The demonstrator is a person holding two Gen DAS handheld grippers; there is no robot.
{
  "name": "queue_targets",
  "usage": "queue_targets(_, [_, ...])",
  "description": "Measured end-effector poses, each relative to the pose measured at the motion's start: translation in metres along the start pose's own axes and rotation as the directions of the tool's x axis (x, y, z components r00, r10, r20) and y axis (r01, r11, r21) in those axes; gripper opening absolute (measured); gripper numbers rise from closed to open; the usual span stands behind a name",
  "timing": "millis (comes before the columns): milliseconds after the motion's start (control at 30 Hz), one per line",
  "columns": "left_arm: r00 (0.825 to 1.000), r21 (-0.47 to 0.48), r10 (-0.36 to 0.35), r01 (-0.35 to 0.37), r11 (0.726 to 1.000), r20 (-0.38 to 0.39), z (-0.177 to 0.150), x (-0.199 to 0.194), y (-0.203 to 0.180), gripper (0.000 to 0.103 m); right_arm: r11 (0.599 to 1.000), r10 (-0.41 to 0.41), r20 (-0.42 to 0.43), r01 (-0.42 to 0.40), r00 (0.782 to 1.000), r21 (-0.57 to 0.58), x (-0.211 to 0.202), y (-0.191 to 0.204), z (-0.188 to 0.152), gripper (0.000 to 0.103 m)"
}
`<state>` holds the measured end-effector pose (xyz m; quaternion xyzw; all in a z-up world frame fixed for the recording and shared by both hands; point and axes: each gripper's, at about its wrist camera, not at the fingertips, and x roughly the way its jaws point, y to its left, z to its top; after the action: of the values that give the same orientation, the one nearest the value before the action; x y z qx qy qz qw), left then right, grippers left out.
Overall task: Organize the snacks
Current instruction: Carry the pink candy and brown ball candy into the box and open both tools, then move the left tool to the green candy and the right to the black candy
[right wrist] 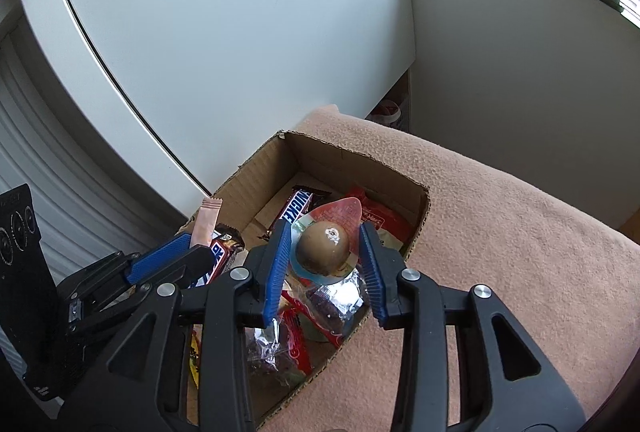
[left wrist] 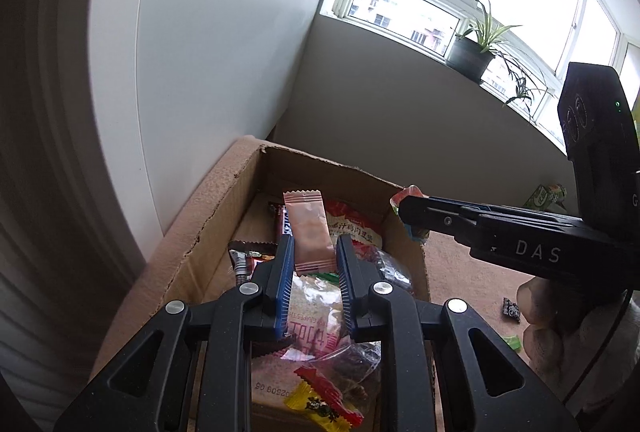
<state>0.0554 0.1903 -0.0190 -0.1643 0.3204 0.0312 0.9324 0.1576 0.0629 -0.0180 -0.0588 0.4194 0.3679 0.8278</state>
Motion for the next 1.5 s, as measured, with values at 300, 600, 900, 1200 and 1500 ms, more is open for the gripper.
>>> queue_targets(300, [1.000, -0.024, 0.024, -0.025, 0.999, -0.004, 0.000, 0.000, 0.006, 0.042, 1.000, -0.015, 0.025, 0.015, 1.000, 0.024, -0.009, -0.003, -0.001, 0.066])
queue_targets(600, [1.000, -0.012, -0.004, 0.004, 1.000, 0.011, 0.000, -0.007, -0.004, 0.042, 0.997, -0.053, 0.041, 0.051, 0.998, 0.055, -0.046, -0.021, -0.015, 0.066])
queue_targets(900, [0.997, 0.067, -0.081, 0.080, 0.995, 0.016, -0.010, -0.018, -0.051, 0.042, 0.985, -0.153, 0.042, 0.149, 0.987, 0.090, -0.099, -0.065, -0.047, 0.067])
queue_targets(1200, [0.988, 0.156, -0.151, 0.155, 0.976, -0.032, -0.027, -0.013, -0.105, 0.042, 0.962, -0.225, 0.014, 0.219, 0.974, 0.163, -0.129, -0.122, -0.082, 0.067])
queue_targets(1500, [0.969, 0.281, -0.194, 0.231, 0.932, -0.153, -0.062, 0.008, -0.158, 0.042, 0.960, -0.214, -0.040, 0.218, 0.976, 0.178, -0.137, -0.166, -0.121, 0.067])
